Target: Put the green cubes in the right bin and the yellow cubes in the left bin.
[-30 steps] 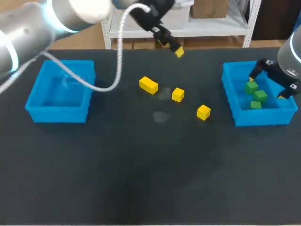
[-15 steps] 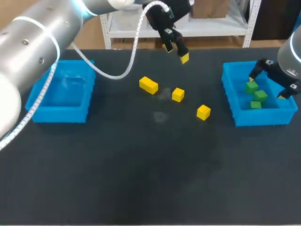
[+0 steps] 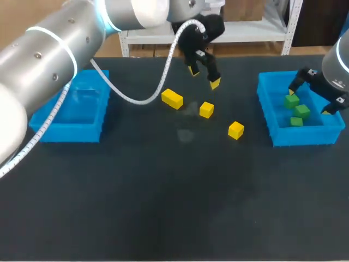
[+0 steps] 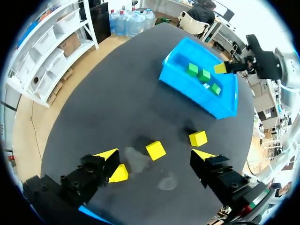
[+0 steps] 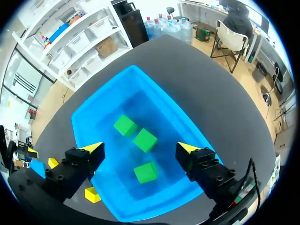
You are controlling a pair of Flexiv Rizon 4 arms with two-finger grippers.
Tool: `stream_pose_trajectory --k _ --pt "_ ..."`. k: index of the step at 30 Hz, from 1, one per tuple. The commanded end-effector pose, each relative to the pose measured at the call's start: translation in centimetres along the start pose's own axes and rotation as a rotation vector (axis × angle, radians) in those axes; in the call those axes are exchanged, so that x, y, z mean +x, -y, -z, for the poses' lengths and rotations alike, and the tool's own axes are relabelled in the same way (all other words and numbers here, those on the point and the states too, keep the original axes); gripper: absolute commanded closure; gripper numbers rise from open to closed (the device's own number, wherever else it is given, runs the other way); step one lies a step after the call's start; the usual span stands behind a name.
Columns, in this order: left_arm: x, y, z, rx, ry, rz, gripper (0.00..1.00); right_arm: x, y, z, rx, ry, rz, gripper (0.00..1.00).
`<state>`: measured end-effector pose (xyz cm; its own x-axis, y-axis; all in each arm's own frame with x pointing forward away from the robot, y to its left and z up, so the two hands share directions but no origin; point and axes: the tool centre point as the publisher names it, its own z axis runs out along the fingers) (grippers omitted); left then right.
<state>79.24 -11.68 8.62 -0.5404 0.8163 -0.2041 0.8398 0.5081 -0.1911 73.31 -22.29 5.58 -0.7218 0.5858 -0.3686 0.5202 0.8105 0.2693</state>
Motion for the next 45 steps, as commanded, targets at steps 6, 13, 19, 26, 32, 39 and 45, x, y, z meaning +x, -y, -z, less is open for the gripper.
stream_pose_trajectory --k 6,13,19,26,32,39,45 --pt "0.6 -0.2 -4.3 -0.003 -0.054 0.056 0.00 0.2 0.2 0.1 -0.003 0.011 -0.002 0.00" --pt "1.0 -1.3 -7.7 -0.024 -0.109 0.128 0.00 0.2 0.2 0.1 -0.003 0.011 -0.002 0.00" --pt "0.8 -1.8 -8.6 -0.047 -0.113 0.154 0.01 0.2 0.2 0.1 -0.003 0.011 -0.002 0.00" --pt "0.6 -1.9 -8.8 -0.079 -0.140 0.136 1.00 0.2 0.2 0.1 -0.003 0.011 -0.002 0.00" --pt "1.1 -1.3 -7.8 -0.057 -0.144 0.107 1.00 0.2 0.2 0.1 -0.003 0.011 -0.002 0.00" --pt "1.7 -0.8 -2.5 -0.030 -0.080 0.079 1.00 0.2 0.2 0.1 -0.003 0.011 -0.002 0.00" --pt "3.4 -1.2 4.0 -0.013 0.059 0.093 1.00 0.2 0.2 0.1 -0.003 0.011 -0.002 0.00"
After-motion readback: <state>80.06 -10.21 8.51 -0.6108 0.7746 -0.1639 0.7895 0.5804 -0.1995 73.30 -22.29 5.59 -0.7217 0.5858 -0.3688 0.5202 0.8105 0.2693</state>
